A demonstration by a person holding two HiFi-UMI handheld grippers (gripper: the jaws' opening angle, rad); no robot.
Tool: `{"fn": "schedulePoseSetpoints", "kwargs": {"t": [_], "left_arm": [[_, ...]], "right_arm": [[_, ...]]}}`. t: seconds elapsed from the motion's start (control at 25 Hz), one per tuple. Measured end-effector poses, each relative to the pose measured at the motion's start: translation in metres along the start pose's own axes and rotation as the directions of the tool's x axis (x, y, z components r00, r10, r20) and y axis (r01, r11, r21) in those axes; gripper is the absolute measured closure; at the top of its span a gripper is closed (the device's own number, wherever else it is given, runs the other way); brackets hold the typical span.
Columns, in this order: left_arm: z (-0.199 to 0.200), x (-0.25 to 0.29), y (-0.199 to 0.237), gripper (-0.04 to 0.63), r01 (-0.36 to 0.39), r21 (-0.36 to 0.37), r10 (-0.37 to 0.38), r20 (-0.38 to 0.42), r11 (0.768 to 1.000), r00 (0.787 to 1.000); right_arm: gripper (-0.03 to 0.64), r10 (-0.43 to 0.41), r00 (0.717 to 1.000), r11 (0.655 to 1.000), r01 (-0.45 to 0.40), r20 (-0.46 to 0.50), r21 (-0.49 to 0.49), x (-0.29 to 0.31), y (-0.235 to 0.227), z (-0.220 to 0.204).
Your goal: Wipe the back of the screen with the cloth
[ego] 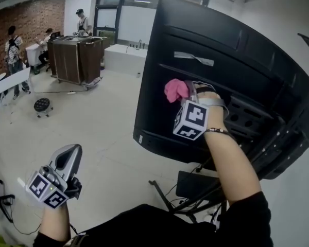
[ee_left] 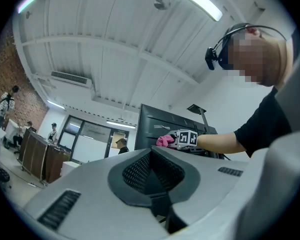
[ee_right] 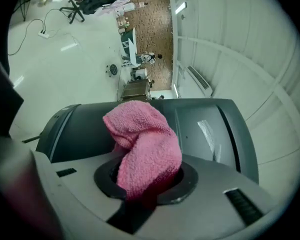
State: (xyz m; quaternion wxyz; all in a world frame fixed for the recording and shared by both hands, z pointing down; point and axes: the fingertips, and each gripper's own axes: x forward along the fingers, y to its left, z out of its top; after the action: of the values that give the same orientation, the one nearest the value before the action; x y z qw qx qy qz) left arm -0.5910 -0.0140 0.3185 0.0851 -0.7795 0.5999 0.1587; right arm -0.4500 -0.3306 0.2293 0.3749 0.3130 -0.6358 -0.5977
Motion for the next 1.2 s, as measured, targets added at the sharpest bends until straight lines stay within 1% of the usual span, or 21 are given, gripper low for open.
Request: {"fn": "schedulePoseSetpoints", "kwargs": {"t": [0.08, 0.2, 0.24, 0.28, 0.4, 0.48, 0.52, 0.6, 0.68, 0.72, 0.84, 0.92, 1.0, 1.08, 1.16, 1.2], "left_arm": [[-0.001, 0.010, -0.005, 0.598, 0.028, -0.011, -0.027, 0.010, 1.000, 1.000], [-0.004, 0.019, -0.014, 0.598, 0.066, -0.023, -0.065, 0.013, 0.998, 0.998], [-0.006, 0.020, -0.014, 0.598, 0.071, -0.027, -0.070, 0.009, 0.997, 0.997], [-0.007, 0.020, -0.014, 0.598, 0.071, -0.031, -0.071, 0.005, 0.997, 0.997], [-0.012, 0.020, -0.016, 0.598, 0.067, -0.036, -0.067, -0.015, 0.997, 0.998], [-0.014, 0.019, -0.020, 0.598, 0.064, -0.034, -0.065, -0.028, 0.997, 0.997], [-0.014, 0.018, -0.022, 0.598, 0.063, -0.031, -0.064, -0.033, 0.997, 0.997], [-0.015, 0.016, -0.026, 0.598, 0.064, -0.030, -0.065, -0.040, 0.997, 0.997], [-0.016, 0.018, -0.030, 0.598, 0.072, -0.034, -0.073, -0.047, 0.997, 0.996], [-0.018, 0.020, -0.032, 0.598, 0.078, -0.037, -0.080, -0.052, 0.996, 0.995], [-0.023, 0.028, -0.040, 0.598, 0.102, -0.048, -0.106, -0.073, 0.994, 0.992], [-0.027, 0.036, -0.046, 0.598, 0.121, -0.053, -0.125, -0.085, 0.991, 0.988], [-0.031, 0.042, -0.049, 0.598, 0.136, -0.055, -0.140, -0.094, 0.989, 0.986], [-0.033, 0.046, -0.050, 0.598, 0.146, -0.057, -0.151, -0.100, 0.988, 0.983], [-0.035, 0.048, -0.051, 0.598, 0.154, -0.060, -0.160, -0.106, 0.986, 0.981], [-0.036, 0.048, -0.050, 0.598, 0.154, -0.061, -0.160, -0.109, 0.986, 0.981]], "right_arm": [[0.518, -0.008, 0.999, 1.000, 0.007, -0.041, -0.015, -0.009, -0.004, -0.017], [0.518, 0.028, 0.995, 0.999, -0.030, -0.100, -0.015, -0.021, 0.001, -0.032], [0.518, 0.043, 0.995, 0.999, -0.044, -0.089, -0.006, -0.025, 0.008, -0.028], [0.518, 0.055, 0.997, 0.998, -0.055, -0.057, -0.006, -0.027, 0.017, -0.018], [0.518, 0.101, 0.994, 0.992, -0.098, 0.042, -0.077, -0.010, 0.070, 0.033], [0.518, 0.137, 0.989, 0.986, -0.131, 0.055, -0.102, 0.008, 0.100, 0.049], [0.518, 0.145, 0.988, 0.986, -0.140, 0.049, -0.096, 0.014, 0.108, 0.046], [0.518, 0.139, 0.990, 0.989, -0.137, 0.030, -0.061, 0.016, 0.116, 0.024], [0.518, 0.110, 0.994, 0.994, -0.110, 0.008, -0.022, 0.005, 0.119, -0.010], [0.518, 0.086, 0.996, 0.996, -0.086, -0.002, -0.016, -0.002, 0.122, -0.026], [0.520, -0.010, 1.000, 0.999, 0.009, -0.020, -0.053, -0.017, 0.143, -0.067], [0.518, -0.046, 0.998, 0.999, 0.046, -0.036, -0.007, -0.020, 0.155, -0.102], [0.518, -0.088, 0.995, 0.996, 0.089, -0.055, 0.015, -0.028, 0.155, -0.131], [0.518, -0.111, 0.987, 0.991, 0.118, -0.117, 0.054, -0.040, 0.154, -0.168], [0.518, -0.098, 0.970, 0.984, 0.127, -0.221, 0.121, -0.054, 0.157, -0.216], [0.518, -0.086, 0.962, 0.981, 0.127, -0.258, 0.147, -0.061, 0.160, -0.231]]}}
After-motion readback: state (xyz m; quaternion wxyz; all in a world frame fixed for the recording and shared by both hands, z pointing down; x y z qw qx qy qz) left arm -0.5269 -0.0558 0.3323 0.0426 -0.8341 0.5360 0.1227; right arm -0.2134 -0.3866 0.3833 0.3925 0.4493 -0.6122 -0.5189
